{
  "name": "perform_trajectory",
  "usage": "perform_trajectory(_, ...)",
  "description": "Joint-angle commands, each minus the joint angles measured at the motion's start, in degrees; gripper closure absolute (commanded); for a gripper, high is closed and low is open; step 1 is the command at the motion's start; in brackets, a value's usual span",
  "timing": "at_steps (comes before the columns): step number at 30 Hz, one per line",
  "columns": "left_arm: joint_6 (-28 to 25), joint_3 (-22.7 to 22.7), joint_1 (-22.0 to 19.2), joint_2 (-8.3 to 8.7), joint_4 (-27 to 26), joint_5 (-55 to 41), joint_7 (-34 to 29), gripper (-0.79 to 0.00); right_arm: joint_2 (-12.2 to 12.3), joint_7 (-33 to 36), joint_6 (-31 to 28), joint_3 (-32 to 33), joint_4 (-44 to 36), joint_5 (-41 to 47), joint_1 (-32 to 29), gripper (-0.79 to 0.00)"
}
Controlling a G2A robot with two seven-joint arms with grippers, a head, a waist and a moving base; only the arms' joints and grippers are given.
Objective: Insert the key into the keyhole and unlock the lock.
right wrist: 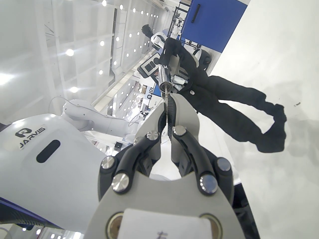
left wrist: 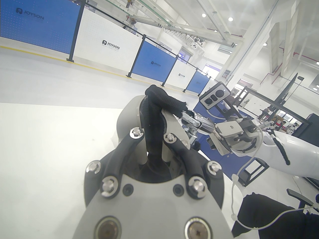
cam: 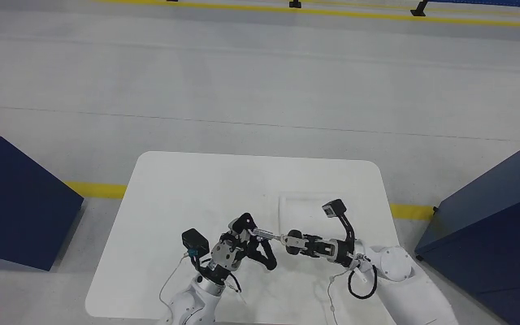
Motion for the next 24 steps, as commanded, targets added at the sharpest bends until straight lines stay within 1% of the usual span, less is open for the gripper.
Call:
perform_trajectory(1, 0.00, 0.00, 0.00, 0.00, 0.00, 0.00, 0.00, 0.000, 0.03, 1.19, 1.53, 0.10, 0.22, 1.82, -0.05, 0.000)
perform_trajectory(8, 0.00, 0.00, 0.00, 0.00, 0.00, 0.00, 0.00, 0.000, -0.06, 6.35, 8.94, -0.25, 1.74, 8.94, 0.77, 0.000)
perform_trajectory(13, 0.00, 0.00, 0.00, 0.00, 0.00, 0.00, 0.00, 0.000, -0.28, 8.93, 14.06, -0.81, 3.43, 12.20, 1.96, 0.000)
perform_trajectory(21, 0.00, 0.00, 0.00, 0.00, 0.00, 0.00, 0.00, 0.000, -0.87, 12.75, 19.56, -1.94, 6.00, 17.03, 3.74, 0.000)
perform_trajectory(24, 0.00, 0.00, 0.00, 0.00, 0.00, 0.00, 0.00, 0.000, -1.02, 12.94, 18.86, -2.03, 6.79, 16.28, 4.46, 0.000)
